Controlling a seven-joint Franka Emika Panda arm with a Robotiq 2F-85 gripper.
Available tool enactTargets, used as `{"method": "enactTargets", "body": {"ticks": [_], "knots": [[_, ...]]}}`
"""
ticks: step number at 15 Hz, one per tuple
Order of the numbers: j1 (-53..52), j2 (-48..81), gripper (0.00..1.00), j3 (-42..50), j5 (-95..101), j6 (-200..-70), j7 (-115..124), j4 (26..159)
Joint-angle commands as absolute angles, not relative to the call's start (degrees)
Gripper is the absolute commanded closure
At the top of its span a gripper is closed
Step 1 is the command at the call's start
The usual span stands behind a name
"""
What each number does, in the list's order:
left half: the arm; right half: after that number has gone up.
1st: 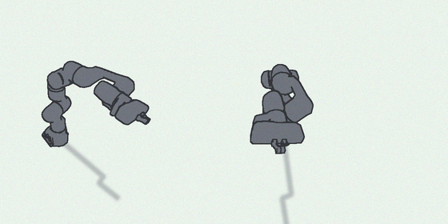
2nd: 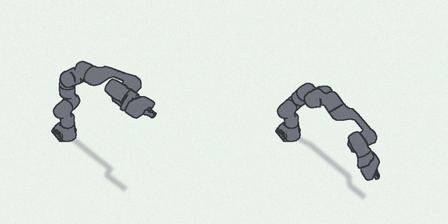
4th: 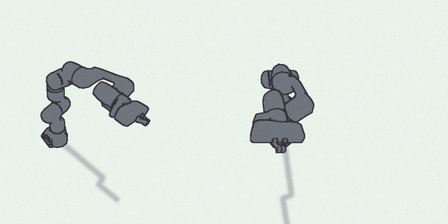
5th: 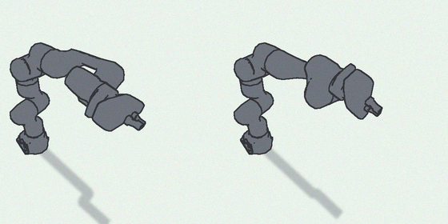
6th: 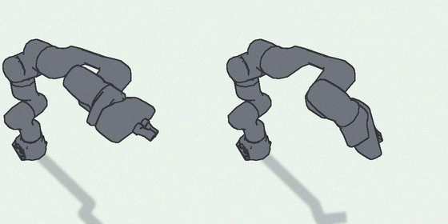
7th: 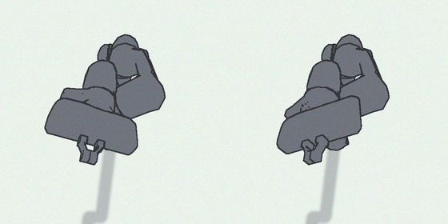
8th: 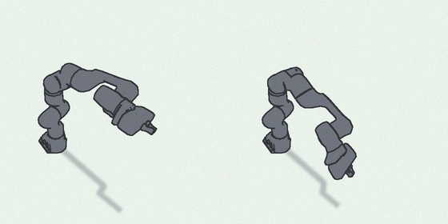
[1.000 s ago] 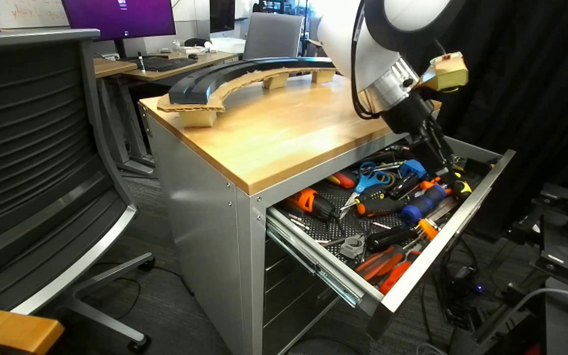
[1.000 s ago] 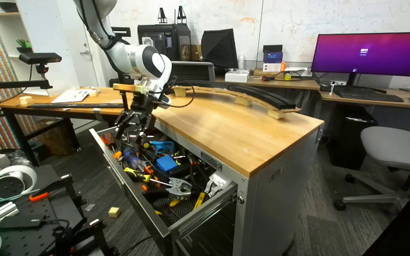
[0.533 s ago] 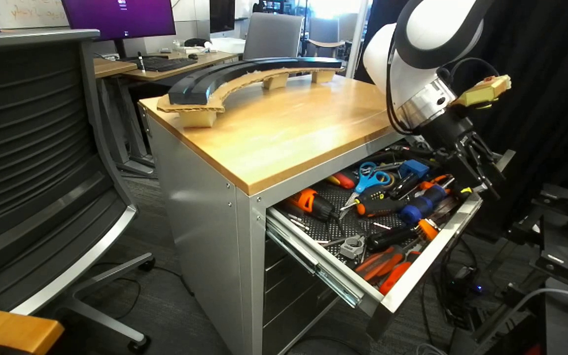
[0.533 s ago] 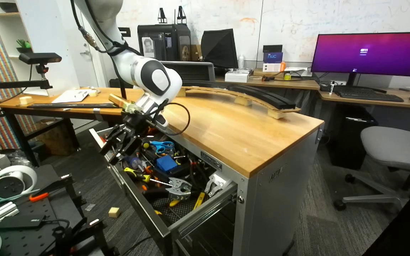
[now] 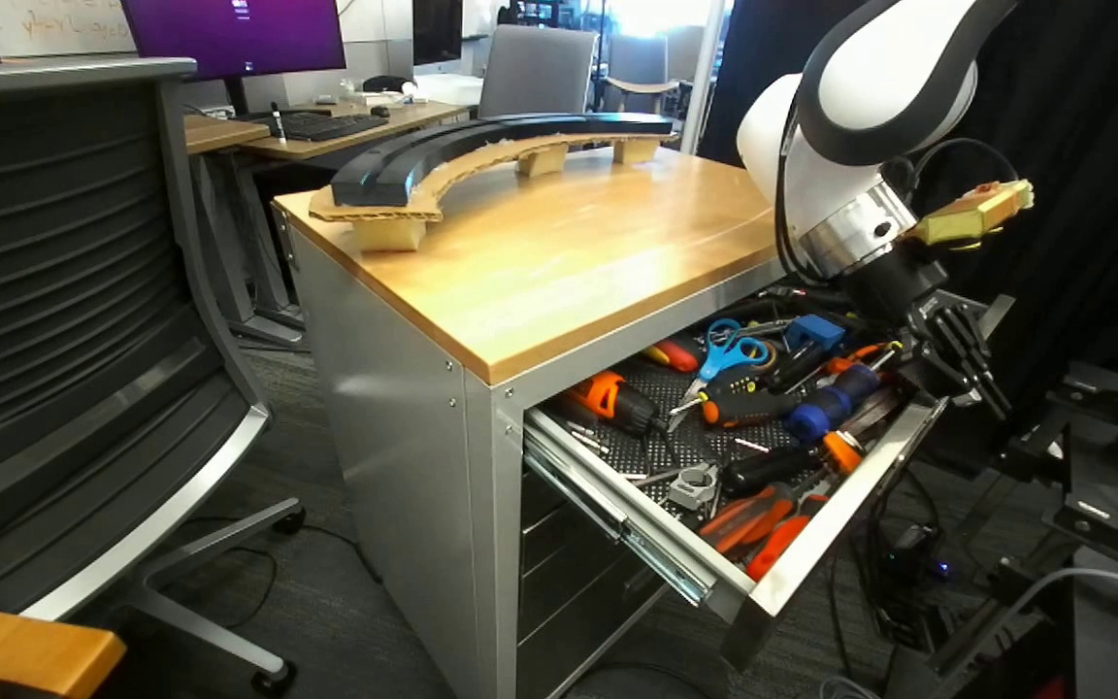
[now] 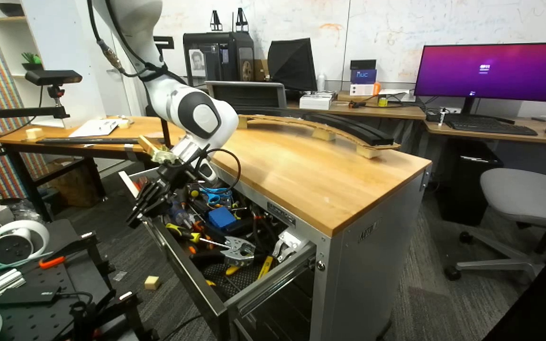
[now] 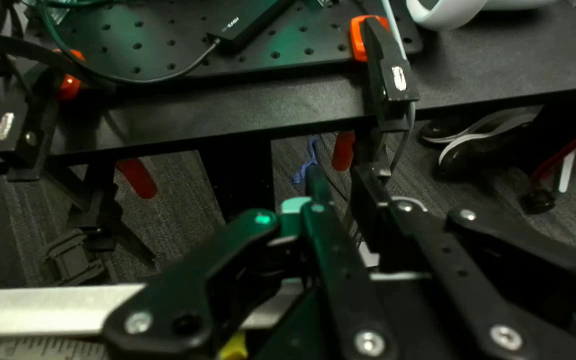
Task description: Take the screw driver and put in the open drawer, and then close the drawer
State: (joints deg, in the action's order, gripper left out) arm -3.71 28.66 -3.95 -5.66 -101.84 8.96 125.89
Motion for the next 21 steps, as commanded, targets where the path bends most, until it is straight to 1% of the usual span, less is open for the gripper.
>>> {"method": "enactTargets", "body": {"ticks": [1,3,4,7,15,18,21], "knots": [[-6.83,28.67,1.00,-3.06,-3.40,-106.12,13.39,125.71],[-8.72,27.68,1.00,-2.83,-0.41,-108.49,16.44,125.47],[-9.39,27.13,0.97,-2.95,0.85,-108.60,17.34,125.29],[-12.13,27.44,0.96,-2.87,6.87,-109.90,20.85,123.22],[-17.80,27.71,0.97,-2.72,24.18,-112.03,26.93,117.27],[-18.45,28.23,0.95,-2.78,29.97,-117.26,27.55,117.14],[-17.72,30.58,0.96,-3.16,32.12,-119.22,24.35,116.82]]}}
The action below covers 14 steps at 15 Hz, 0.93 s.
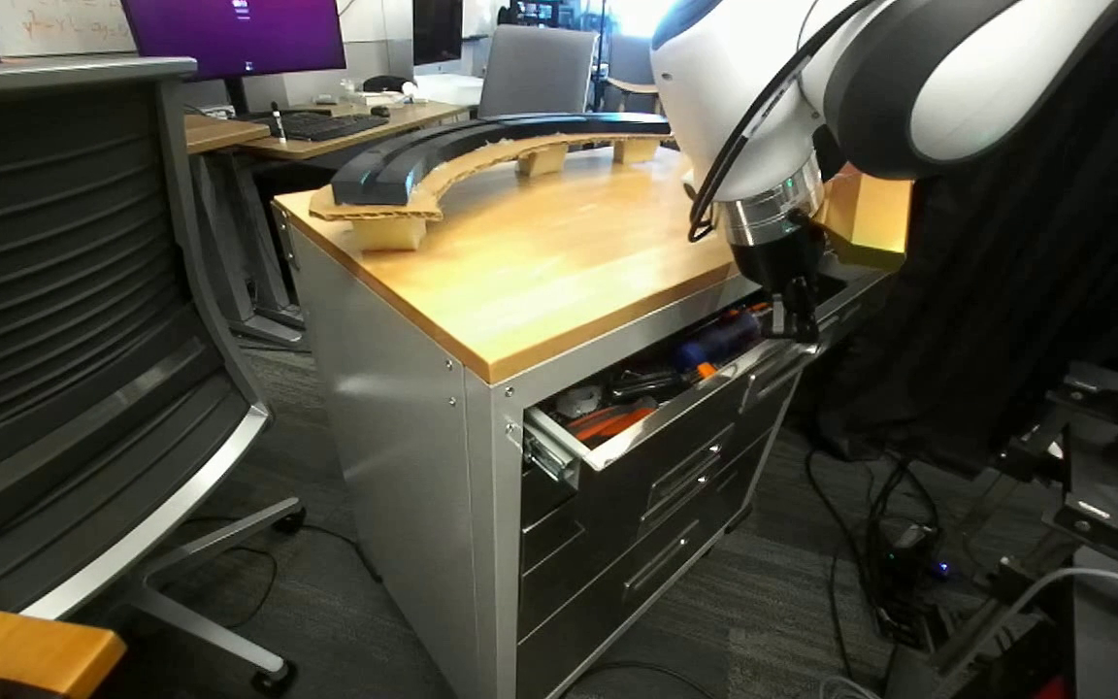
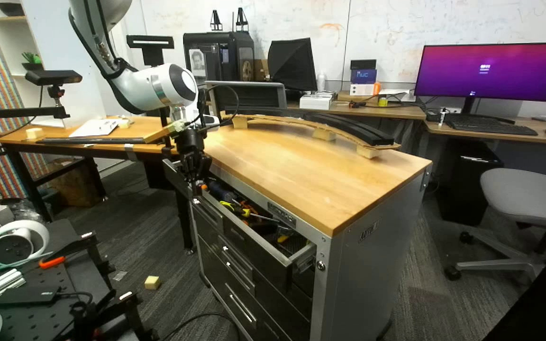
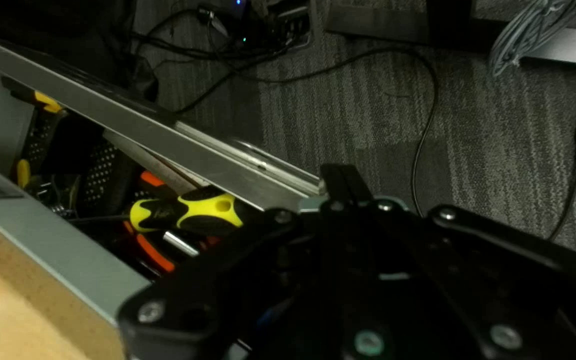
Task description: Take the screw driver and put in the open drawer, and then close the drawer
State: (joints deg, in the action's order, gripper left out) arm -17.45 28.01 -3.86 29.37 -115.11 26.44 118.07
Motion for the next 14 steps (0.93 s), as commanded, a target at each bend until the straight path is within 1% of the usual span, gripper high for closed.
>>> {"method": "enactTargets", "body": {"ticks": [1,3,7,8,13,14], "knots": [[-17.96,31.40,0.96,-2.86,33.50,-119.61,24.37,116.45],[-18.69,33.67,0.95,-2.04,37.24,-120.78,25.29,114.93],[-20.31,35.84,0.97,-0.99,46.89,-121.83,29.00,112.58],[-20.41,35.89,0.96,-0.90,49.17,-122.50,30.27,112.52],[-19.57,33.77,0.96,-1.69,55.88,-124.25,40.54,115.03],[-18.96,32.71,0.94,-2.22,55.60,-124.25,40.85,115.86]]}}
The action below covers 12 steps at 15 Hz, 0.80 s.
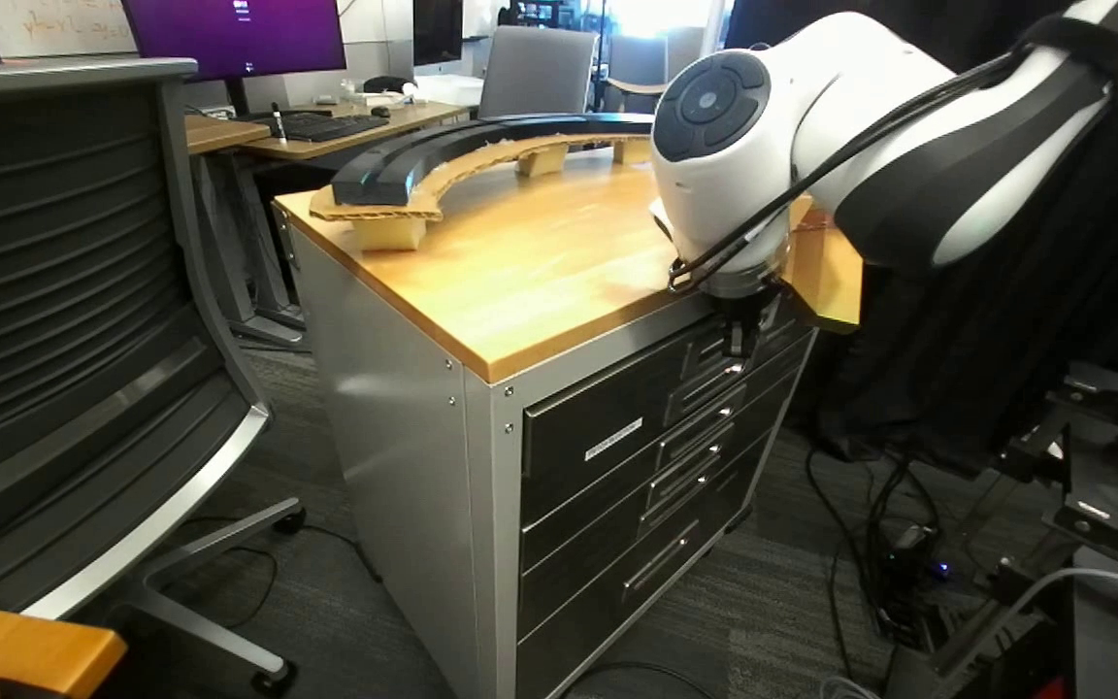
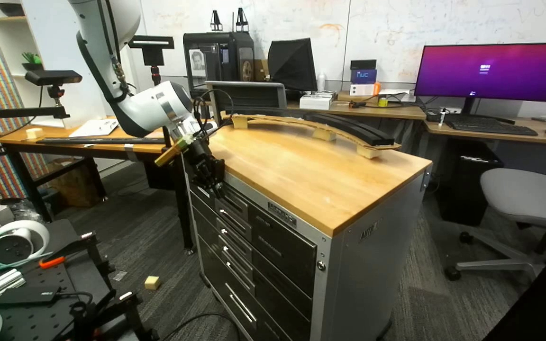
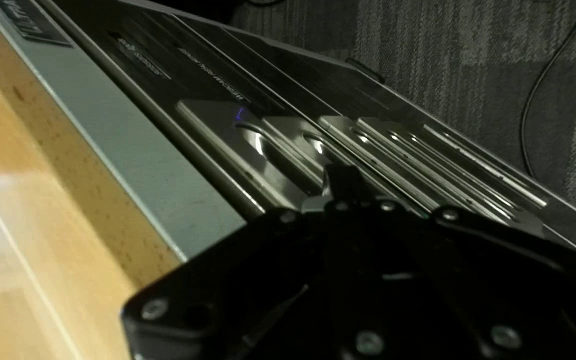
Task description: Take the screw driver and put in the open drawer, and then close the drawer
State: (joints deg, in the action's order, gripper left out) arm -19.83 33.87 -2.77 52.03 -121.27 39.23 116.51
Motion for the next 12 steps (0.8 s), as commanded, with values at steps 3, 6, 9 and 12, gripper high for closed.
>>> {"method": "enactTargets", "body": {"ticks": [3,6,9,12], "knots": [[-15.06,26.65,0.68,-4.60,49.97,-125.29,34.48,119.48],[-12.68,19.32,0.46,-6.00,42.42,-122.79,26.54,121.95],[-11.63,11.41,0.22,-6.59,34.56,-119.01,17.31,123.45],[-11.64,4.16,0.01,-7.43,28.22,-112.45,8.82,122.48]]}}
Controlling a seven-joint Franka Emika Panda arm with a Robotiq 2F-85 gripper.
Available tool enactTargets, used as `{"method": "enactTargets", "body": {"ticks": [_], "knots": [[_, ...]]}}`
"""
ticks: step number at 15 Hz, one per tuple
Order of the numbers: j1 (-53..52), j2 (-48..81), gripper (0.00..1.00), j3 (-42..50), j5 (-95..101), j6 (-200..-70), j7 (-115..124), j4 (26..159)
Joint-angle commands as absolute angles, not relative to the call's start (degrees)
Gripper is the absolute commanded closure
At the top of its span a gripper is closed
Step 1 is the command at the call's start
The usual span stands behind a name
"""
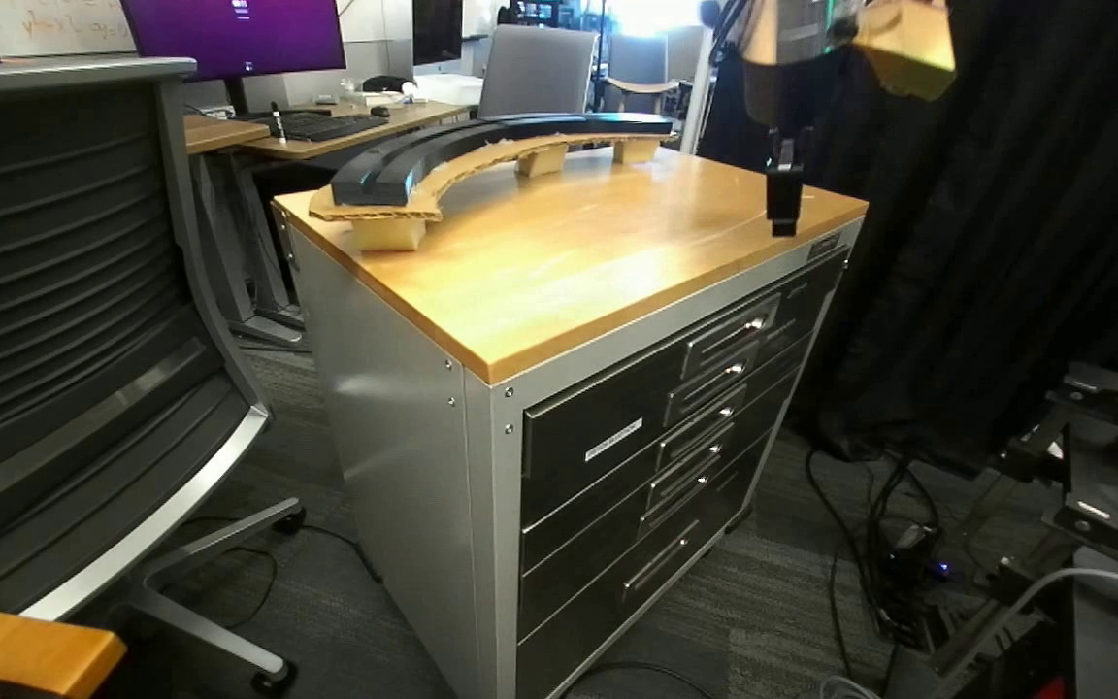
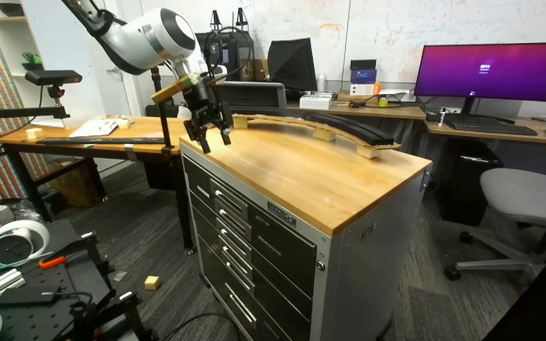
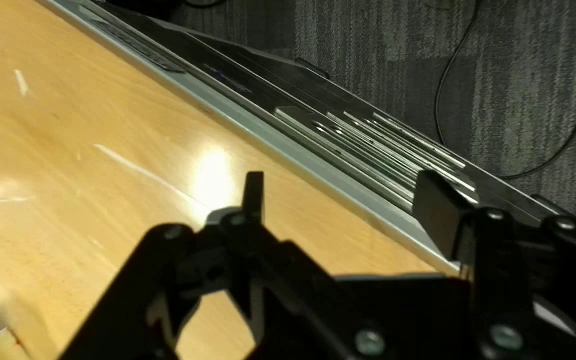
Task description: Take the screw driver and put in the open drawer, and then close the drawer
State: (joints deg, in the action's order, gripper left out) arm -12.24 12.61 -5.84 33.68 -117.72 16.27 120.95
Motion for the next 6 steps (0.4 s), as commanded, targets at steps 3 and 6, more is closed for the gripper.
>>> {"method": "enactTargets", "body": {"ticks": [3,6], "knots": [[-11.73,-3.53,0.00,-8.48,22.10,-105.09,4.00,121.44],[-11.35,-3.13,0.00,-9.07,22.29,-104.25,4.32,120.41]]}}
